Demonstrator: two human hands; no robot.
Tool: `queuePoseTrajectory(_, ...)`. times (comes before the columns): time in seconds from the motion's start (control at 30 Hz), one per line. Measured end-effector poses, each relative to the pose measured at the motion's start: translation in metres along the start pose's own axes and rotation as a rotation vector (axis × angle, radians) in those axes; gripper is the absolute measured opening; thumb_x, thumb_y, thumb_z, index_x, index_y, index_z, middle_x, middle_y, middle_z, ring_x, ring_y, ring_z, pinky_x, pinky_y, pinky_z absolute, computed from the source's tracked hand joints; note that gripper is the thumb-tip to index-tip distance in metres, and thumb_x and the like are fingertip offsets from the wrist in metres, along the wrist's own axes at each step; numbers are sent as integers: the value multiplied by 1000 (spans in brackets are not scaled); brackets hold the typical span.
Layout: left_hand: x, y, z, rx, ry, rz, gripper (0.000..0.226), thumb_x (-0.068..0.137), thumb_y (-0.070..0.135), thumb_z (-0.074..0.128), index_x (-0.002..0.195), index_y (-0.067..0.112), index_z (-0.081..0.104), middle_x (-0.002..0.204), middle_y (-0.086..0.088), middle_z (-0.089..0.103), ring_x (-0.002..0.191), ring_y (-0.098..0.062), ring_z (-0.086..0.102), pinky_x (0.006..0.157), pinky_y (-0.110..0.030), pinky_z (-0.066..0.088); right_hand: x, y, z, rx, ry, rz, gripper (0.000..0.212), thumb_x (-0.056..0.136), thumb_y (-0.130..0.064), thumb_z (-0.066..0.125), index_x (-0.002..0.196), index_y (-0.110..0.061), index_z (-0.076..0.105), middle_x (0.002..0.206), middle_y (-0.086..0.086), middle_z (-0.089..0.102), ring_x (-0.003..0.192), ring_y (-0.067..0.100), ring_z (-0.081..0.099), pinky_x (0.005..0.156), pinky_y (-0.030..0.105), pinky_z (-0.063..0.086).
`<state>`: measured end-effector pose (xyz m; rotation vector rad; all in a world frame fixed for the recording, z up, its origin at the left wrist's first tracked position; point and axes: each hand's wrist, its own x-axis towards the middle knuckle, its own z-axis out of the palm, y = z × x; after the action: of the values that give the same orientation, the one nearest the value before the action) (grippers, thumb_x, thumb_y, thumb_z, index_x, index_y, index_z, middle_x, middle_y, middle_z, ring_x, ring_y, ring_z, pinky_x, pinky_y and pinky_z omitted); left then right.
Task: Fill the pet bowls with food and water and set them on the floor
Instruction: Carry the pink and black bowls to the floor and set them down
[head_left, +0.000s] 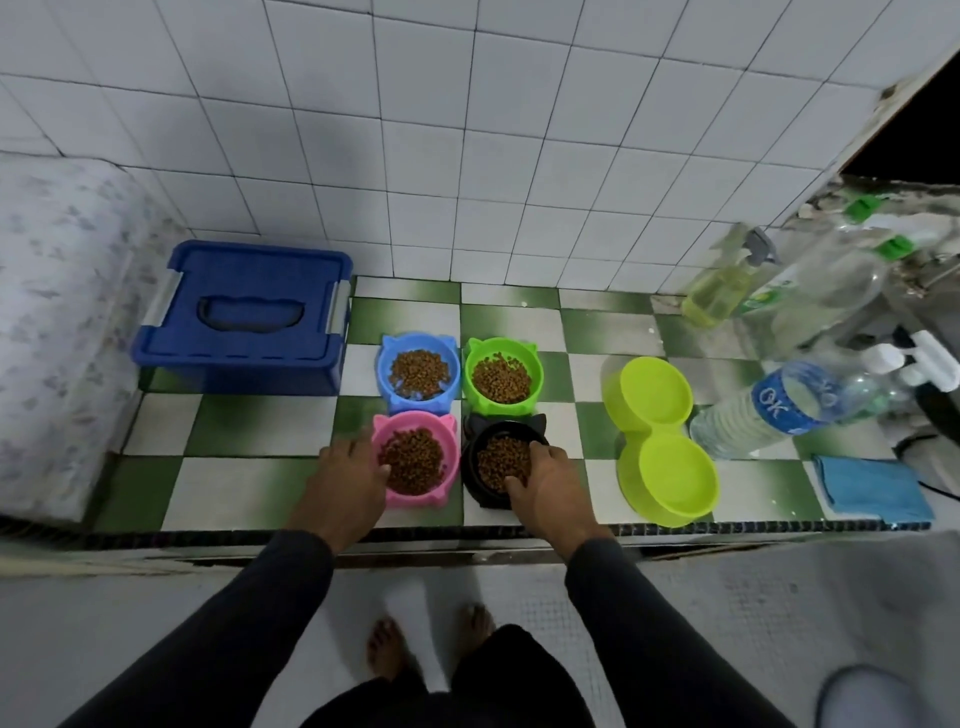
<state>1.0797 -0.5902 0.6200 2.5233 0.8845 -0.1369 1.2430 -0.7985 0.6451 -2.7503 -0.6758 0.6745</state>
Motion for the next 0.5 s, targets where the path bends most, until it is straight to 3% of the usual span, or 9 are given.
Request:
queuePoseTrajectory(0.2,7,-4,18,-110,-30,-140,36,104,22,49,135,4,52,129,-20,56,115,-35,55,96,-42,46,4,8,17,114,-3,103,58,93,-25,61,143,-5,41,135,19,49,122,35,50,105,37,42)
queuePoseTrajectory(0.33,11,-9,31,-116,-67,-159,32,107,27,41,124,6,58,125,-17,59,110,-28,54,96,-39,45,5,16,26,169,8,128,61,93,-19,61,146,-2,36,133,21,47,120,37,50,103,39,44)
queuePoseTrajectory(0.5,17,-8,42,-152,-19,-207,28,104,19,49,126,4,58,121,-23,61,108,-37,56,96,-45,45,10,24,31,235,-14,185,58,95,-16,60,144,1,34,134,23,45,121,39,51,101,42,46)
